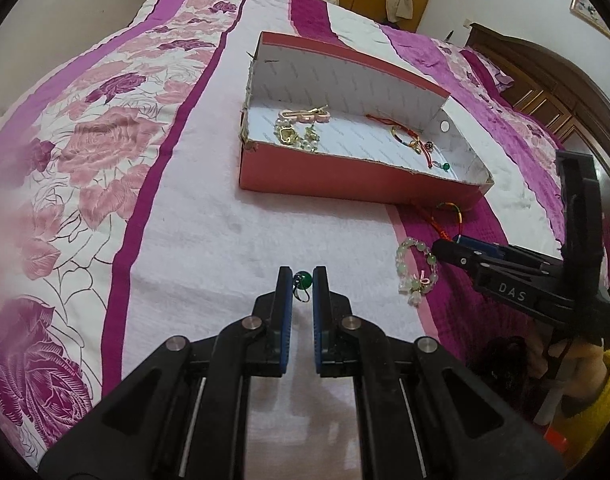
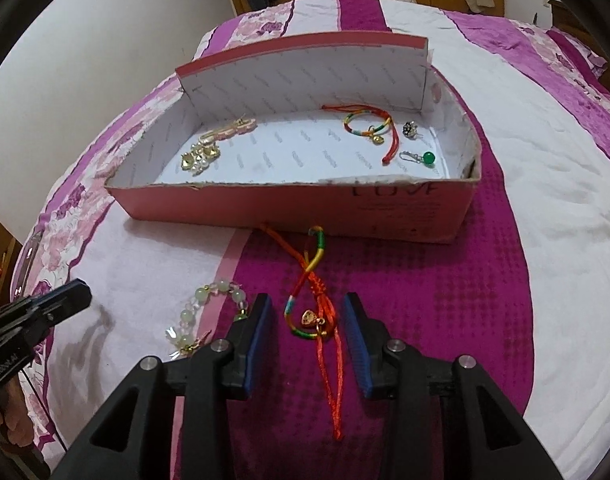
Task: Organize jewelry
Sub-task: 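Close the left tool on the green-bead earring while the right tool closes on the rainbow cord bracelet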
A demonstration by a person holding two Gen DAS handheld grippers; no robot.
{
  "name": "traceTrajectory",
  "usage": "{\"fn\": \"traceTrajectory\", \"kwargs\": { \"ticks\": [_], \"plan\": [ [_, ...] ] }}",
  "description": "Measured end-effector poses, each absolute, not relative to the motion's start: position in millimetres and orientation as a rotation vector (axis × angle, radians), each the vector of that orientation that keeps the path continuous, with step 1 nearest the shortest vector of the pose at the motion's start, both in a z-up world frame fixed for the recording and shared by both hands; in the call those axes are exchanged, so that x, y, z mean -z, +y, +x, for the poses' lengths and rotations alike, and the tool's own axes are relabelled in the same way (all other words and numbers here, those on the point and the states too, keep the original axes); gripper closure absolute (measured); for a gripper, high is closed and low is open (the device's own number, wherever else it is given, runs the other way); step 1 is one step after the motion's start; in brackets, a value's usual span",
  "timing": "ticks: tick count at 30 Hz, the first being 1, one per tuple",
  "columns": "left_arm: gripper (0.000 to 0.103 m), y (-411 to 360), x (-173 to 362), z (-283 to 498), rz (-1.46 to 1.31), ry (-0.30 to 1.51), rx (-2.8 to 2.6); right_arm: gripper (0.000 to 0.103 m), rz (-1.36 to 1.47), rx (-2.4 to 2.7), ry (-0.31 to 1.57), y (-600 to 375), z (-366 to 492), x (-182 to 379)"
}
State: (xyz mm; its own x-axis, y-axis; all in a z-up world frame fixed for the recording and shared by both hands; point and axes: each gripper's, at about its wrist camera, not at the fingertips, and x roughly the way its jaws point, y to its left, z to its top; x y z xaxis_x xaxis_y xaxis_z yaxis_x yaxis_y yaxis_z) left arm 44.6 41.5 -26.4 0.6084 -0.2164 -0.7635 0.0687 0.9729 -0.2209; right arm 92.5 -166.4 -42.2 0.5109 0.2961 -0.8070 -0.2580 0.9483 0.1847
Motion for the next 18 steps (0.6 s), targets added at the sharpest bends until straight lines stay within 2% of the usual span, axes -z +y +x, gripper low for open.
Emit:
{"fn": "traceTrajectory", "kwargs": {
  "ticks": [5,6,7,10,18],
  "plan": [
    [0.102,37.6,27.7,44.7,-0.173,0.911,0.165,0.065,0.027,-0.327,1.019,-164.1,99.6,46.3],
    [0.102,36.9,27.4,44.3,-0.172,0.911,0.166,0.069,0.018,-0.321,1.020,-163.5,98.8,45.9],
    [0.102,36.2,26.8,43.9,-0.173,0.909,0.167,0.078,0.006,-0.314,1.020,-162.4,98.1,46.0],
    [0.102,33.7,24.0,41.6,-0.171,0.902,0.172,0.087,-0.006,-0.312,1.012,-161.7,94.5,45.2],
    [0.102,32.8,12.3,35.2,-0.172,0.877,0.174,0.091,0.038,-0.321,0.998,-171.1,77.9,31.0]
  ]
}}
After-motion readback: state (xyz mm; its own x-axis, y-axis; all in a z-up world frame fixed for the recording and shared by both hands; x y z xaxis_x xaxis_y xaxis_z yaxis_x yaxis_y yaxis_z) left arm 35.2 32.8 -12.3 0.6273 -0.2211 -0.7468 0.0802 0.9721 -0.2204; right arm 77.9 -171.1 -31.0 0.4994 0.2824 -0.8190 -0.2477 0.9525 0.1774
